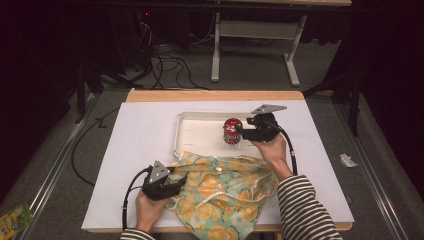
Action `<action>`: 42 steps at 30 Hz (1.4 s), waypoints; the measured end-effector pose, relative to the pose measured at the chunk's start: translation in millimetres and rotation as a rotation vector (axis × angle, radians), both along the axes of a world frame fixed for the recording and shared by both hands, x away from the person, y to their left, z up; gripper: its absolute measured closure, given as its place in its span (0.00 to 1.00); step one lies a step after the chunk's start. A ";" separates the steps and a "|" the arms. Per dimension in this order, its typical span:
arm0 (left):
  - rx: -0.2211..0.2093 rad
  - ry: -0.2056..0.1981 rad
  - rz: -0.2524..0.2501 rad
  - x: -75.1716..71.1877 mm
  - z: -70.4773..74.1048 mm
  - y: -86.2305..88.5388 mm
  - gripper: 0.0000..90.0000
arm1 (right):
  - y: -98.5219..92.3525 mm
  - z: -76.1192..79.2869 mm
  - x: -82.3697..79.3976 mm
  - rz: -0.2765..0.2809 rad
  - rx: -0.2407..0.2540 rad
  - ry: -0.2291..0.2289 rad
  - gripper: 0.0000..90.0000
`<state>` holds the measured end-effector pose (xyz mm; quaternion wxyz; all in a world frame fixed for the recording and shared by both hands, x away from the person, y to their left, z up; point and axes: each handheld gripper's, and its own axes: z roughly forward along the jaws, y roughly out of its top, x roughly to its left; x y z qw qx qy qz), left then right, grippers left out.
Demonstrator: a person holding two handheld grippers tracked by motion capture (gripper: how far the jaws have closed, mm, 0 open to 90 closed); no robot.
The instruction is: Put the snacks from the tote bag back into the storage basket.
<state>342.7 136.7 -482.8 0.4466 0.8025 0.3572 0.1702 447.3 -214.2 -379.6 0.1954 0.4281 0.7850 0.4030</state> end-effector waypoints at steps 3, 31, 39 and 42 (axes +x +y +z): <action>0.003 -0.004 0.001 -0.3 0.0 -0.5 0.45 | -4.2 1.7 -2.9 -0.016 -0.003 0.005 0.47; -0.037 -0.015 -0.019 -4.0 7.3 2.3 0.45 | -46.3 0.0 -48.6 -0.042 0.066 -0.012 0.47; -0.073 -0.015 -0.034 -8.8 13.5 2.5 0.45 | -55.6 -6.1 -63.1 -0.047 0.081 -0.019 0.48; -0.072 -0.016 -0.041 -10.5 14.5 1.9 0.45 | -58.6 -9.3 -68.4 -0.053 0.083 -0.017 0.48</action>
